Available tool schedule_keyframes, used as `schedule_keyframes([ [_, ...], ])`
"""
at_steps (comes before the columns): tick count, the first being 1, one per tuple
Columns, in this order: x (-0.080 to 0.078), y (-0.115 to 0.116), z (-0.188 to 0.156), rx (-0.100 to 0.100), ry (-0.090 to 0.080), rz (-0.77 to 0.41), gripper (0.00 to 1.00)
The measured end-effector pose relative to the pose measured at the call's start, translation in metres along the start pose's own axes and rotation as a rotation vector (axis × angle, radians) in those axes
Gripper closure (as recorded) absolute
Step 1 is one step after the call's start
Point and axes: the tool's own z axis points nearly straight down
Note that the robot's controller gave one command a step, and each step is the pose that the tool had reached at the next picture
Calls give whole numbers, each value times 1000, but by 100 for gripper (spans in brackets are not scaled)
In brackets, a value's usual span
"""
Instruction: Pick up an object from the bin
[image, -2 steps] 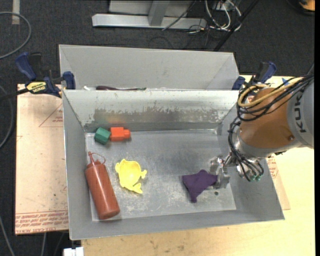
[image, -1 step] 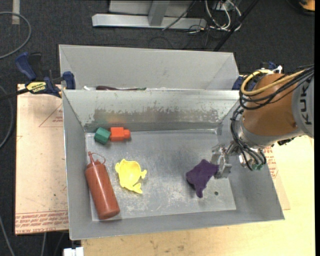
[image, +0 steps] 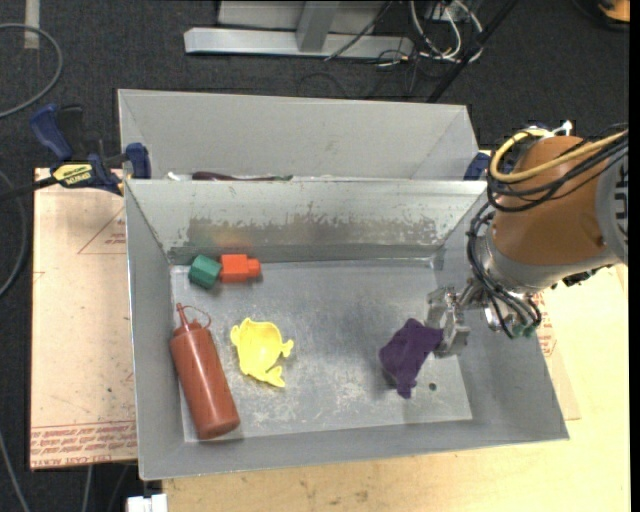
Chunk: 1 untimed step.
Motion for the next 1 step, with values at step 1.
schedule_keyframes([
  [1, -2, -4, -54, 2, -13, -11, 100],
])
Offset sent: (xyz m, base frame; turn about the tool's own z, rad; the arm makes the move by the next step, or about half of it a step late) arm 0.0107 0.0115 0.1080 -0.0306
